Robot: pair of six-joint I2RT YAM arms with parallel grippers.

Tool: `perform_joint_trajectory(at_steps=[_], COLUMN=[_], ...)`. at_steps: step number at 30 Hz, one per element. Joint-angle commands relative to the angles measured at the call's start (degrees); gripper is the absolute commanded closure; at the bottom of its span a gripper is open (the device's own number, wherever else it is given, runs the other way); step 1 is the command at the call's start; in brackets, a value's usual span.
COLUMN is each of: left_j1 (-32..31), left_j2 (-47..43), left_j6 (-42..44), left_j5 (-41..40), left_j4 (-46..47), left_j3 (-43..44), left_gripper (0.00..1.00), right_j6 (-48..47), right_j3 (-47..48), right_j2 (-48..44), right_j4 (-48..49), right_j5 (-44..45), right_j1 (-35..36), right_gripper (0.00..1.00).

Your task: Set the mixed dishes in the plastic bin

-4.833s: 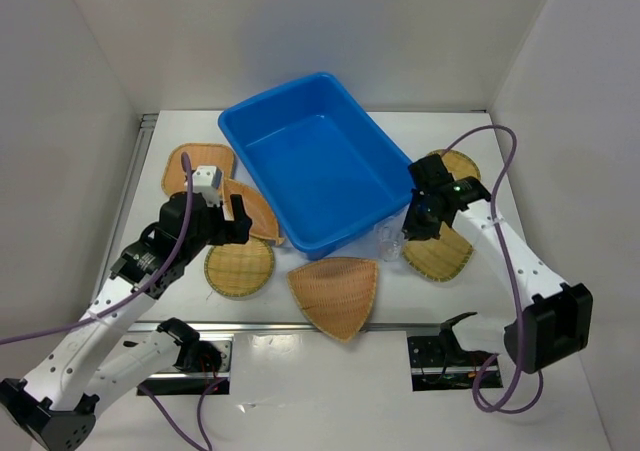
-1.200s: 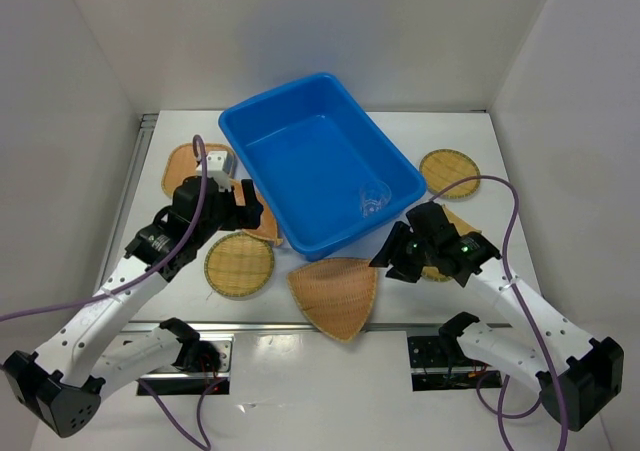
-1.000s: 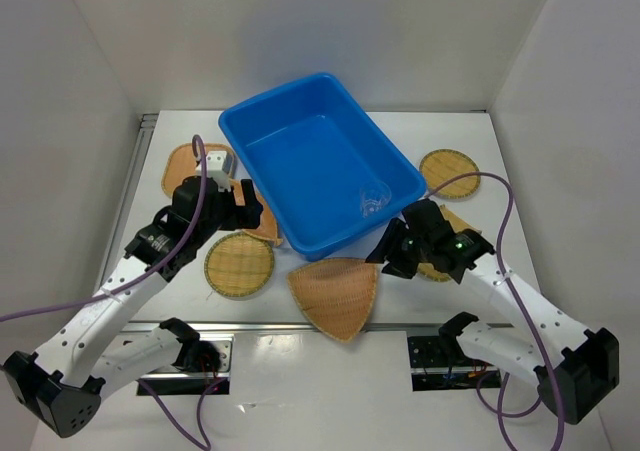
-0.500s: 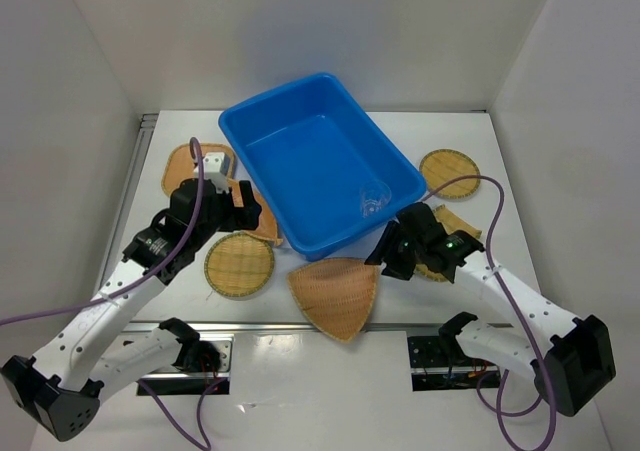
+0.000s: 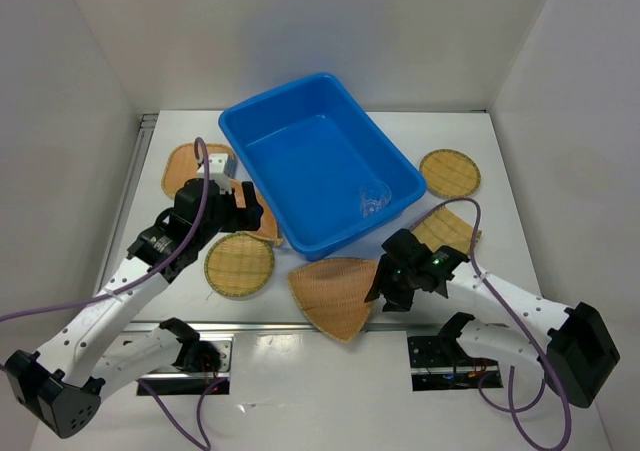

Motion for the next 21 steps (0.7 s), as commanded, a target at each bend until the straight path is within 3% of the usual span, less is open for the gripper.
perform_joint_trajectory(at_steps=[1,18,21], left_j1=[-0.3,-0.3,-0.3], left_j2=[0.6,0.6,0.6], left_j6=[-1.0,-1.1,-0.5], left_j5=[0.8,2.1,2.1], left_j4=[2.1,2.1,2.7], left_j3=[-0.2,-0.8,-0.8], left_gripper=[0.01,0.01,0.01], right_j6=[4.1,8.8,9.3], right_j3=[-1.0,1.3,2.7], right_j2=[0.8,13.6,14.3], right_j4=[1.7,11.9,11.4], right_j5=[-1.2,-1.0,2.1], right_j1=[3.6,12.7,12.7], right_gripper=[0.43,0.43,0.49])
